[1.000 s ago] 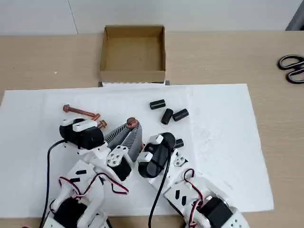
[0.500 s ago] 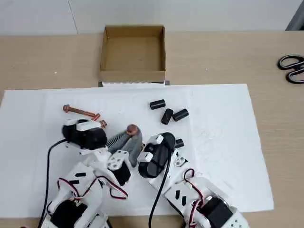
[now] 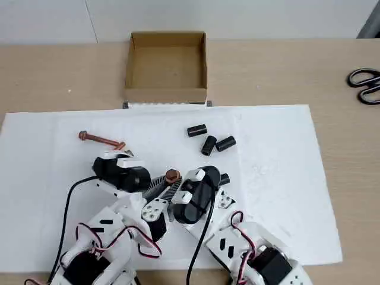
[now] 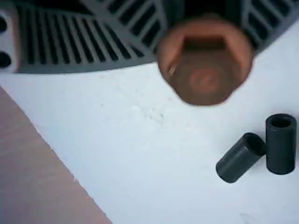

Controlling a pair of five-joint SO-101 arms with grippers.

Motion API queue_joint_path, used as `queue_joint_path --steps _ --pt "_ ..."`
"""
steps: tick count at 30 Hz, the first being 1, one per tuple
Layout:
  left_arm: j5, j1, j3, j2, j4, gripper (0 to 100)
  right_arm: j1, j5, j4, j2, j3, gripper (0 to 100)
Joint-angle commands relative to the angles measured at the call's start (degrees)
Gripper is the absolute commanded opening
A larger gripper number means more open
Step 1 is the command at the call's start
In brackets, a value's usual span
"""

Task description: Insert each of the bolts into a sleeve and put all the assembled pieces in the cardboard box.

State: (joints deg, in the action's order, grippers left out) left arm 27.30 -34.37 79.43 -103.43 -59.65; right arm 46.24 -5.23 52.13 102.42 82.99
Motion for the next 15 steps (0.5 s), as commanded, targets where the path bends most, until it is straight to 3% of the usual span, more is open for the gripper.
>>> queue_joint_path --steps 1,15 --pt "-0.8 -0.2 -0.2 -0.3 -1.1 1 0.0 -0.5 -1.2 0.4 -4.5 0.3" --pt "-3.3 0.1 -0.2 -0.3 -1.8 2 -2.5 -0.5 -1.2 0.4 -4.5 0.3"
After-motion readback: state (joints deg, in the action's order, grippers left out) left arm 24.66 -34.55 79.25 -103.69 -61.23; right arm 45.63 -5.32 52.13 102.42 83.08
